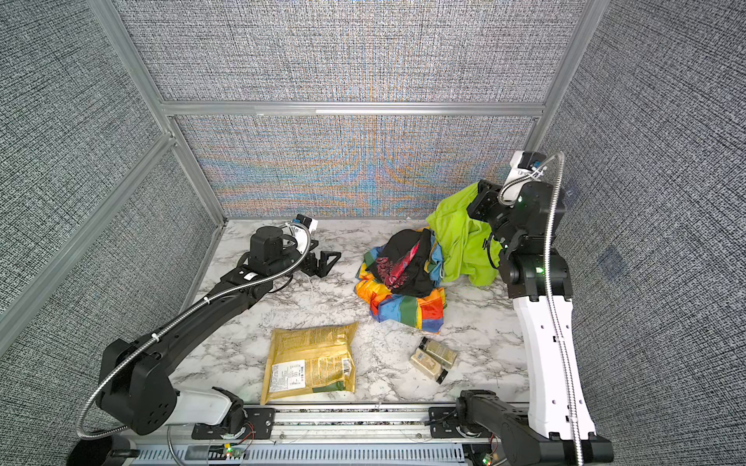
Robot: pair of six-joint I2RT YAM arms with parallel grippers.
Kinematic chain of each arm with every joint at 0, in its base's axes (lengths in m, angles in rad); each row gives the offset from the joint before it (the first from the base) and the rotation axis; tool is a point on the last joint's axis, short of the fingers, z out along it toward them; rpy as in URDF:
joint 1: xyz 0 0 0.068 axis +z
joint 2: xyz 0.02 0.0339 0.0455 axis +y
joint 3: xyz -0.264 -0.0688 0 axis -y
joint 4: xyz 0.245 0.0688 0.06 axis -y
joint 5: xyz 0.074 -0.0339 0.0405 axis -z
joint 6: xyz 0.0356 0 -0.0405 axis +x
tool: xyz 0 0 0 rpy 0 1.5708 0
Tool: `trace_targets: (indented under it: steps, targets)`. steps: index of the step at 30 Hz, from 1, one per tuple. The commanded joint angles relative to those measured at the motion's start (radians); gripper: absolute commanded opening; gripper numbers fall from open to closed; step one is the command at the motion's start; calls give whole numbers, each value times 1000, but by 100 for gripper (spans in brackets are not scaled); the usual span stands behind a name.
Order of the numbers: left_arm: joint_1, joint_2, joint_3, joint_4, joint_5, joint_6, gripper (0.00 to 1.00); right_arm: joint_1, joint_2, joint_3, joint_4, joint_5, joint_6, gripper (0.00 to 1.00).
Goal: Pick out a specific cloth from the pile
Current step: 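Lift the lime-green hoodie high out of the pile with the right gripper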
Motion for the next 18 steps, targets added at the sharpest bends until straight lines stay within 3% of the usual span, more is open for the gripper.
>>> trace_targets:
  steps: [1, 18]
  targets:
    - [0, -4, 7, 14, 8, -1, 99, 2, 3, 45, 86, -37, 4, 0]
    - [37, -7, 24, 1, 25, -22, 99, 82, 35, 263, 260, -187, 108, 0]
